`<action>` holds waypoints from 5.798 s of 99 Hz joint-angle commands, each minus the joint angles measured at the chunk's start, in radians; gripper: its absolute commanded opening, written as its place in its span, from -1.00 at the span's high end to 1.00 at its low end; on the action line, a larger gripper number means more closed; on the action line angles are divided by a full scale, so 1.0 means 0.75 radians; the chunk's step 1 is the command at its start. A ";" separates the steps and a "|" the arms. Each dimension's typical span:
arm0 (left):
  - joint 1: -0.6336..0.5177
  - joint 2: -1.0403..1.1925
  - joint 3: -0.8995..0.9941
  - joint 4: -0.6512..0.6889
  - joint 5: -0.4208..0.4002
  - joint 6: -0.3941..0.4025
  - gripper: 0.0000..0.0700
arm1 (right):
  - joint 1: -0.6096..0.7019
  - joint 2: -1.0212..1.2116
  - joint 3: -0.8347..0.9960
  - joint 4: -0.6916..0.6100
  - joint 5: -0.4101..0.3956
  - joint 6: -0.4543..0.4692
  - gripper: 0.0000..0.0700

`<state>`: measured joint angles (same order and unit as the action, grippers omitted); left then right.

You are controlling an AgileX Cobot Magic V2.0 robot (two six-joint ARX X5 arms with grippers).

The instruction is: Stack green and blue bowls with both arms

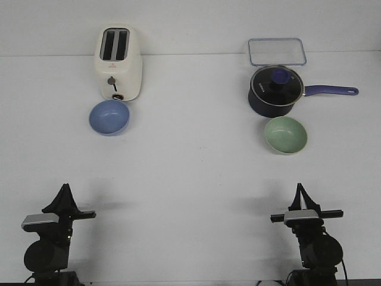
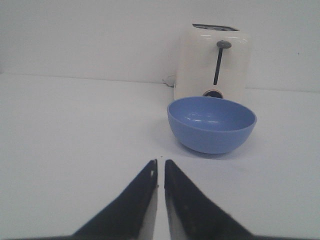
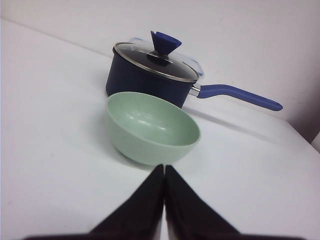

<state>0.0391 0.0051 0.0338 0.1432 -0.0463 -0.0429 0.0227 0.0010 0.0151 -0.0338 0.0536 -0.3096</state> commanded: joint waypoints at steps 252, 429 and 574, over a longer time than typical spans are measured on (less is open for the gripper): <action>0.000 -0.003 -0.025 0.020 0.006 -0.003 0.96 | -0.300 2.296 1.597 -0.515 -0.151 0.606 0.43; 0.000 -0.003 -0.010 0.033 0.007 -0.523 0.97 | 0.815 1.826 1.087 -0.477 -0.323 0.866 0.15; 0.028 2.476 1.753 -0.434 0.109 -0.343 -0.23 | 0.514 1.143 1.092 -0.656 -0.315 0.724 0.06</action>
<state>0.0605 1.8278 1.3216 -0.1871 0.0288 -0.3119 0.4046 0.8516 0.8230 -0.5354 -0.1833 0.2401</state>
